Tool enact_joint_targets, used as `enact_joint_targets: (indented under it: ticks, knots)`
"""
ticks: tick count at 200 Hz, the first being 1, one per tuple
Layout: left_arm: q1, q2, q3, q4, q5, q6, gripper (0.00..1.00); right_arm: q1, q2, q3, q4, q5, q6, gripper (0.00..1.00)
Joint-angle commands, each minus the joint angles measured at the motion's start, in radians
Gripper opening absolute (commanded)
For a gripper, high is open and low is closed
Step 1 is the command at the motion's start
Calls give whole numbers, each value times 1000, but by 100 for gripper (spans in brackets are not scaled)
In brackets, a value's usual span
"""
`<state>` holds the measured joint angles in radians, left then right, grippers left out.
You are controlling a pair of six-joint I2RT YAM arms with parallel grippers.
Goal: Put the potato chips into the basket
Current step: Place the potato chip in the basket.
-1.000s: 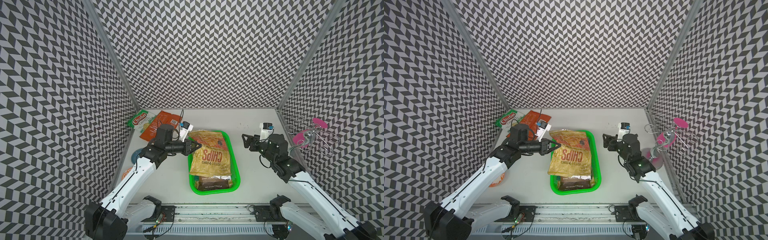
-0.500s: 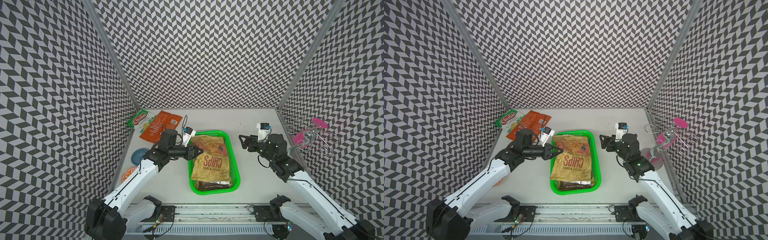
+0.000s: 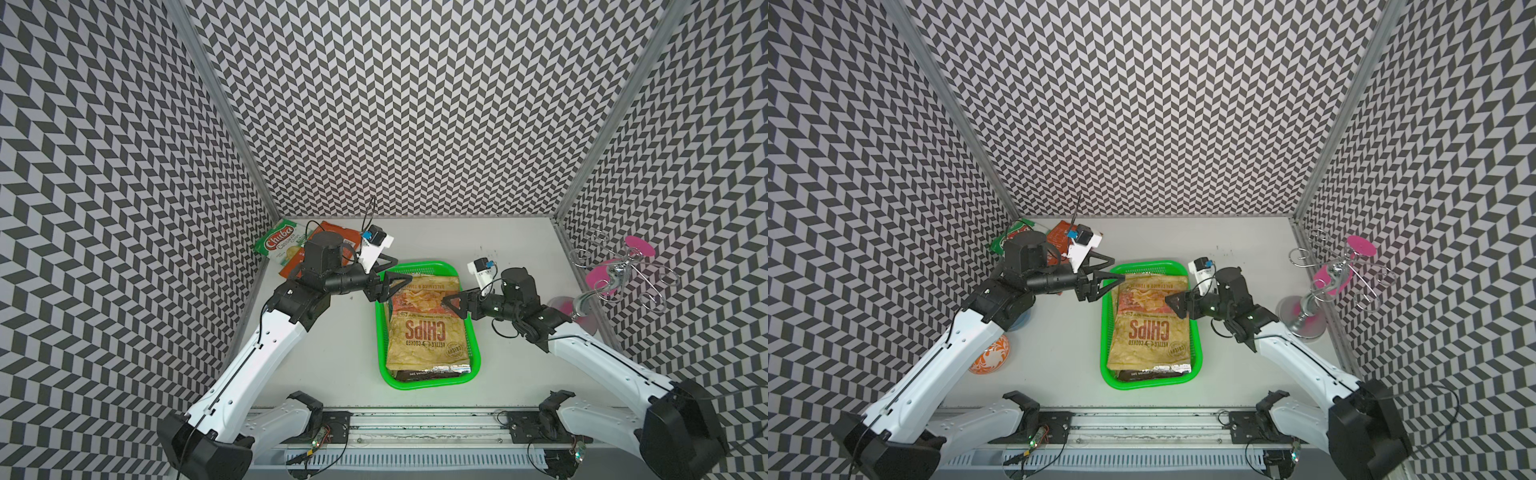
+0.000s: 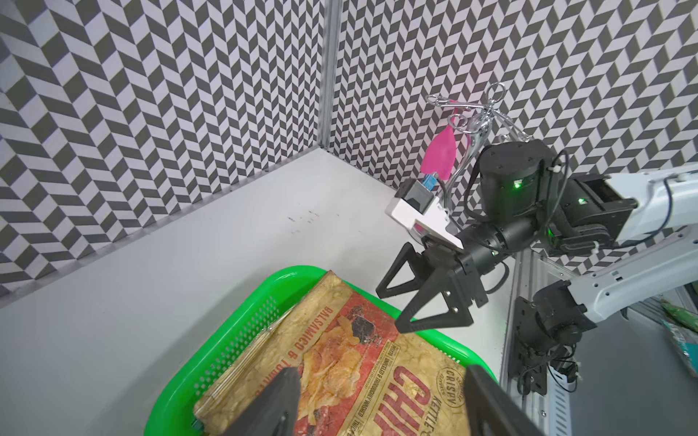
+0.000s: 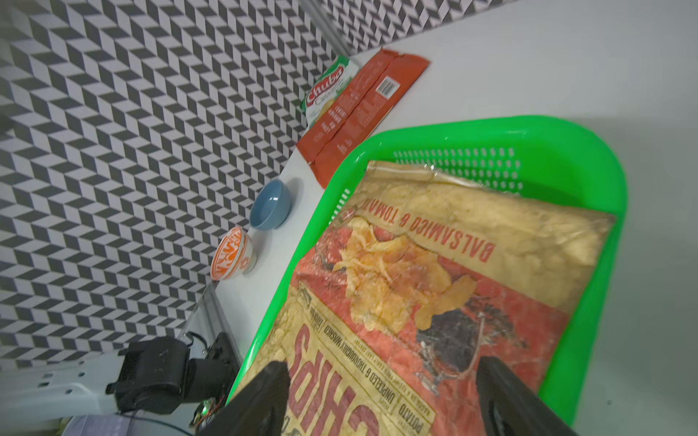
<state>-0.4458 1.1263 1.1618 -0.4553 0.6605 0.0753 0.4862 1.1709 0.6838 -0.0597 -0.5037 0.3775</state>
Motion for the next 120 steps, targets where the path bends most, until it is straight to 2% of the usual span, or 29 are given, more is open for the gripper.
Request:
enact_joint_targets:
  ticks: [1, 16, 27, 56, 120]
  knots:
    - [-12, 76, -12, 7, -66, 90, 63, 18, 43, 46, 20, -8, -34, 80]
    - [-23, 126, -34, 6, -104, 129, 59, 24, 64, 57, -12, 13, -54, 78]
    - [-35, 156, -62, 13, -142, 169, 53, 23, 70, 58, -25, 15, -61, 76]
    - [-81, 187, -149, 50, -240, 237, 55, 27, 111, 57, -28, 0, -67, 76]
    - [-187, 159, -315, 51, -223, 279, 57, 52, 280, 126, 25, 27, -74, 76]
